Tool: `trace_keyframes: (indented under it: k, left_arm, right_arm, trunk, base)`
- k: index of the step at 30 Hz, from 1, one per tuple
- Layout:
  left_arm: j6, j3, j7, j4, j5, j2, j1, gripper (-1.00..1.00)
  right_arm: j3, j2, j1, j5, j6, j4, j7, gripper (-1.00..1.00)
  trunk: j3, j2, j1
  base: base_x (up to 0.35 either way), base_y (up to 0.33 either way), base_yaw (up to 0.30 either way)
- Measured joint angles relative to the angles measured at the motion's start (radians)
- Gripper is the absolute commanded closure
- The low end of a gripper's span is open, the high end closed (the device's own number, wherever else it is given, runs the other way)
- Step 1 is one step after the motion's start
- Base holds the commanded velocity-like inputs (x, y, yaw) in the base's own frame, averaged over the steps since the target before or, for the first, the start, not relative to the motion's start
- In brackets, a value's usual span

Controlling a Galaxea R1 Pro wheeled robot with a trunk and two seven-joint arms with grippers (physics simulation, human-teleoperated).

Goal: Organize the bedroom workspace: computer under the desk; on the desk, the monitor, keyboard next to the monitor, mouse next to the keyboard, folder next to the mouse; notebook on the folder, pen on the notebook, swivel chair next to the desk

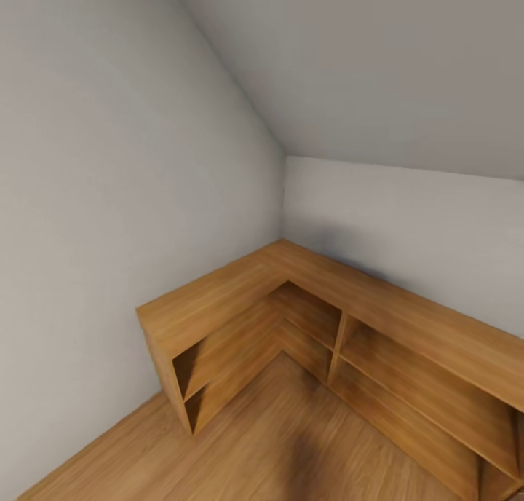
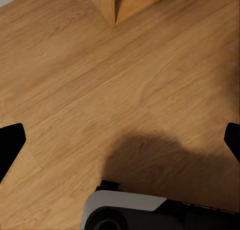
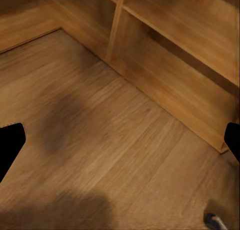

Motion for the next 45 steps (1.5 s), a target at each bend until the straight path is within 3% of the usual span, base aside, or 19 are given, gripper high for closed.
trace_keyframes:
  k: [6,15,25,38,45]
  left_arm:
    - [0.0,0.0,-0.001,0.0,0.0,0.0,0.0,-1.0]
    - [0.0,0.0,-0.002,0.0,-0.001,0.0,0.0,-1.0]
    - [0.0,0.0,-0.002,0.0,-0.001,0.0,0.0,-1.0]
    - [0.0,0.0,-0.002,0.0,0.0,0.0,0.0,-1.0]
    - [0.0,0.001,-0.001,0.0,0.001,0.0,0.0,-1.0]
  right_arm:
    - [0.0,-0.003,0.005,0.002,0.0,0.001,0.021,-1.0]
    - [-0.001,-0.006,0.006,0.0,0.0,0.006,0.125,-1.0]
    - [-0.001,-0.006,0.006,0.0,0.0,0.006,0.137,-1.0]
    - [-0.001,-0.008,0.006,0.0,0.0,0.006,0.14,-1.0]
    - [-0.001,-0.008,0.006,0.0,0.001,0.006,0.141,-1.0]
  trunk:
    - [0.001,0.0,0.0]
    - [0.001,0.0,0.0]
    - [0.001,0.0,0.0]
    - [0.001,0.0,0.0]
    - [0.001,0.0,0.0]
  base:
    - [-0.19,0.264,-0.267]
    - [-0.095,0.244,-0.275]
    - [0.195,0.067,-0.283]
    - [0.018,0.011,-0.284]
    - [0.045,0.214,-0.285]
